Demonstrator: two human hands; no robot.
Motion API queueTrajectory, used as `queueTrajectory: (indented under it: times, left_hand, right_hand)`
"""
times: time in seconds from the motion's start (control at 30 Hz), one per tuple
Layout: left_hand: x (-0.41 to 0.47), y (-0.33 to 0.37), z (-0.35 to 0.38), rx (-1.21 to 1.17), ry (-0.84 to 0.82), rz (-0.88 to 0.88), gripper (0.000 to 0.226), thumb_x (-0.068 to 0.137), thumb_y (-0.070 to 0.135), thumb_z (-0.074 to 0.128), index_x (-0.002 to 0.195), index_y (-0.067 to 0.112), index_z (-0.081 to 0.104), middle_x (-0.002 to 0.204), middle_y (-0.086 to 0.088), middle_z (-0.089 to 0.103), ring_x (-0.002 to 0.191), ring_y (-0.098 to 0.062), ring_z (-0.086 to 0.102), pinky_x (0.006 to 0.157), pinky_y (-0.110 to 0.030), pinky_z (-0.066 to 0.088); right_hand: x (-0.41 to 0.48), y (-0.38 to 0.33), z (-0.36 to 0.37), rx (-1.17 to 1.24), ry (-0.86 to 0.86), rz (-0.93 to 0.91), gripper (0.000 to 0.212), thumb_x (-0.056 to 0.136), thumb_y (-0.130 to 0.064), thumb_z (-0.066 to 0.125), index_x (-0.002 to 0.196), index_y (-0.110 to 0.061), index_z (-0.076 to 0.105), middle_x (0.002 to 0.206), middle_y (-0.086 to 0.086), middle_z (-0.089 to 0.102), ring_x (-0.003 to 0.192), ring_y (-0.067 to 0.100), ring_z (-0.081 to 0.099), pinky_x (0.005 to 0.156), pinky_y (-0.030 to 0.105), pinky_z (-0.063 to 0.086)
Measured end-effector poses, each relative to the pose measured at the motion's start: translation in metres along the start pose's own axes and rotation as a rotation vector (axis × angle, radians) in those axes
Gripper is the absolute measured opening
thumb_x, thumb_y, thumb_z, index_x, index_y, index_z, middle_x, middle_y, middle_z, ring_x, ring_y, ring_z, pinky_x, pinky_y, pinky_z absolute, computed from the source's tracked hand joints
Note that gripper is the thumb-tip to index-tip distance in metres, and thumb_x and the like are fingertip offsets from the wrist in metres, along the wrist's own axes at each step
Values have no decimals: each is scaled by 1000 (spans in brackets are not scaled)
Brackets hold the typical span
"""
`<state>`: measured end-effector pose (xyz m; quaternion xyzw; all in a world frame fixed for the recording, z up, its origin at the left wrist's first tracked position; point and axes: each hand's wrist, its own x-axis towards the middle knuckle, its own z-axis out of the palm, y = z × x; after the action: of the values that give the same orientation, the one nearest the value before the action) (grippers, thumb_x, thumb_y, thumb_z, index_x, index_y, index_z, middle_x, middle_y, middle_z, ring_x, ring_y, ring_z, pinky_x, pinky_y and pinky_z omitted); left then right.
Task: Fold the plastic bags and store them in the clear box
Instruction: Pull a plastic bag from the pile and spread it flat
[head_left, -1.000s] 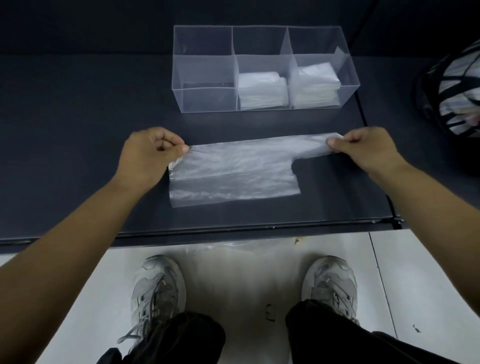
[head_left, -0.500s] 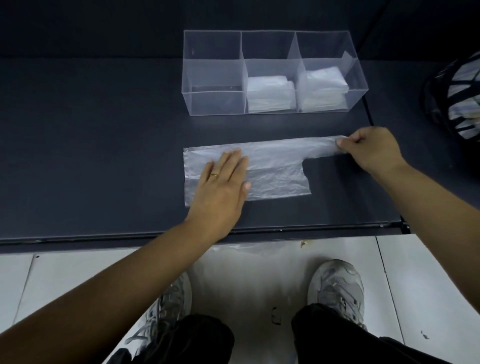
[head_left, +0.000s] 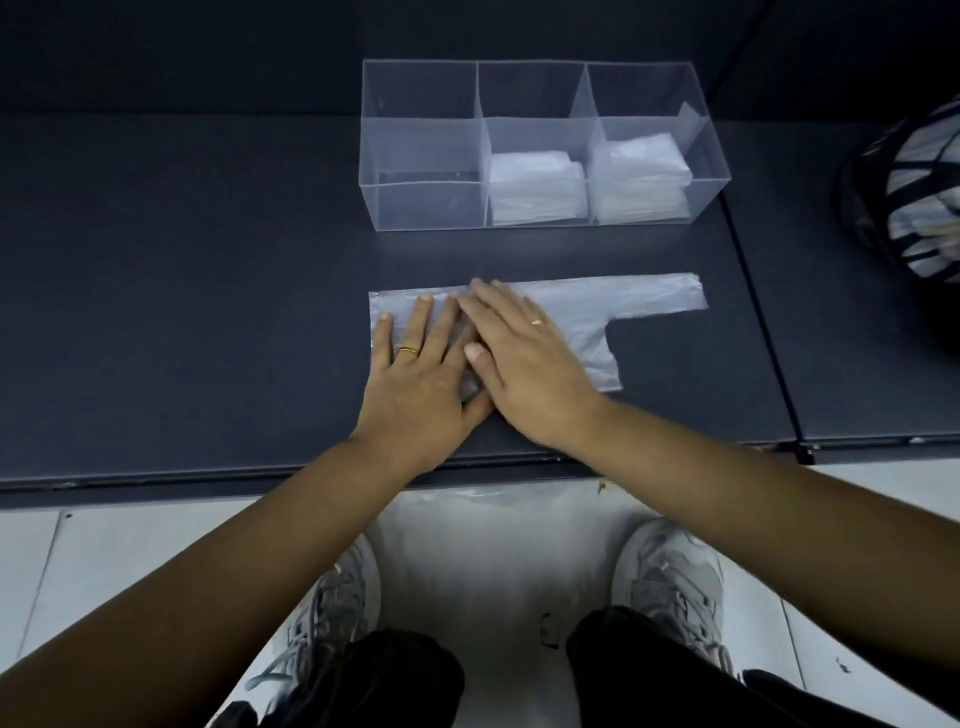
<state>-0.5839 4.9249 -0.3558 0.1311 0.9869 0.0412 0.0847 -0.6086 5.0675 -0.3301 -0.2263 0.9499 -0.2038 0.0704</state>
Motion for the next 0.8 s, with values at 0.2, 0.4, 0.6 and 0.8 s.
queueTrajectory:
  times: [0.2,0.4,0.6,0.8]
  left_hand:
    - [0,-24,-5,0,29,-51,94,75,77,-7,153,24,-6,161,0,-9,147,-18,-11,118,-45,-10]
    - [-4,-62,-15,-24,28,-200,95,80,75,2,154,14,2,162,-1,-4,148,-17,-9,118,-47,-8]
    - [-19,-24,-27,-271,256,122,74,92,56,35,142,2,40,152,-14,34,144,-28,25,119,-41,11]
    - [-22,13,-14,-329,104,299,68,88,45,62,139,3,46,148,-9,41,141,-23,32,117,-35,20]
  right_hand:
    - [-14,74,-6,-289,5,216,66,99,-52,23,154,-20,6,162,1,0,148,16,-4,118,37,-6]
    - [-43,116,-38,-333,135,416,63,99,-43,31,153,-14,16,161,10,7,148,25,3,118,46,-5]
    - [-74,77,-41,57,152,105,29,77,-20,78,103,-11,67,107,5,57,102,28,53,91,46,42]
    - [-73,70,-35,109,152,127,4,83,-7,71,86,-7,69,92,4,56,91,23,51,88,35,39]
